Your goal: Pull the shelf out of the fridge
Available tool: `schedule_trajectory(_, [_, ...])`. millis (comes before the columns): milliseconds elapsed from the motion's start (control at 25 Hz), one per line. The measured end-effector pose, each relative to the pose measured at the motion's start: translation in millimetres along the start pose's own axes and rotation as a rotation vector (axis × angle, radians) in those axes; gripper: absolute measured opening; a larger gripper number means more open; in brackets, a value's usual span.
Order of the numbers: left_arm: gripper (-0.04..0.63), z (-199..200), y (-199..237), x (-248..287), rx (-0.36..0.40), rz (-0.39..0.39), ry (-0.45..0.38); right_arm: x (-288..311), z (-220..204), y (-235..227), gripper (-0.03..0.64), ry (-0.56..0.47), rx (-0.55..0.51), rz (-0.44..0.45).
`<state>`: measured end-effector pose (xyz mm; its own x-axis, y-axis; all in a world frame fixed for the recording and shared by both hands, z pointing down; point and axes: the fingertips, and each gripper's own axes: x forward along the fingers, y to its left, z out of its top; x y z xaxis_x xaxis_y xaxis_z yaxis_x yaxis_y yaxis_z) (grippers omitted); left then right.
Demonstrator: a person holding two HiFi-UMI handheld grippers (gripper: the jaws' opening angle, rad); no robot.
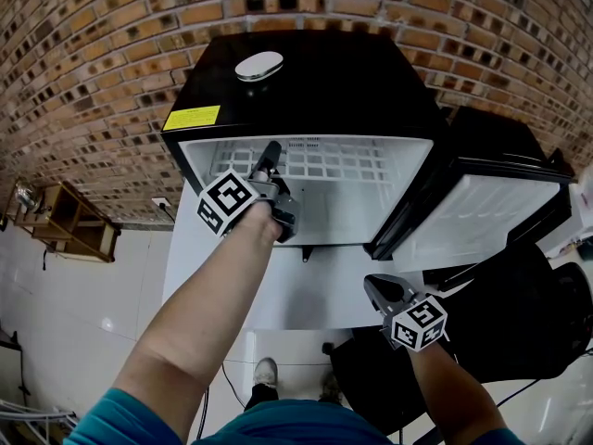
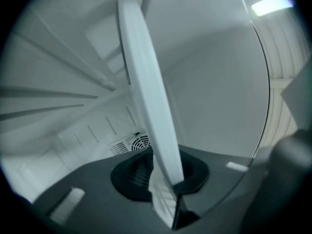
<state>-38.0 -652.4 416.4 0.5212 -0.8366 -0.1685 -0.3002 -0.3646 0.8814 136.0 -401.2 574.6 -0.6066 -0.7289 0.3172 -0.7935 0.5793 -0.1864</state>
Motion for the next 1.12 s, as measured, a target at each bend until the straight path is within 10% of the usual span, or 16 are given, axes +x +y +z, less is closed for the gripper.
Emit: schedule_trajectory(1120, [0.006, -28.1, -20.8, -79.4, -0.157, 0.038, -0.091, -76.5, 5.9, 5.5, 0.003, -0.007, -0.052, 0.067])
